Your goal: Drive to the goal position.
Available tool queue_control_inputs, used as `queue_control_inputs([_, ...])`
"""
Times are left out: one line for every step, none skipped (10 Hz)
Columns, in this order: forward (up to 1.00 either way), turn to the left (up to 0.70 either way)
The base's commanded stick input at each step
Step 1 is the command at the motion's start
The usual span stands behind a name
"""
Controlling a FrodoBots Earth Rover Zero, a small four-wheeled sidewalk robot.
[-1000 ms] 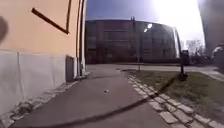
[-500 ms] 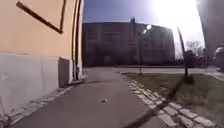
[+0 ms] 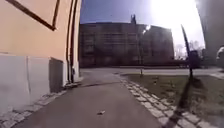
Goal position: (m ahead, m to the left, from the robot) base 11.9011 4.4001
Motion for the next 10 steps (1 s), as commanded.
queue_control_inputs([0.85, 0.00])
queue_control_inputs([0.85, 0.00])
queue_control_inputs([0.85, 0.00])
queue_control_inputs([0.85, 0.00])
queue_control_inputs([0.85, 0.16])
queue_control_inputs([0.85, 0.34])
queue_control_inputs([0.85, 0.34])
queue_control_inputs([0.85, 0.34])
queue_control_inputs([0.85, 0.34])
queue_control_inputs([0.85, 0.34])
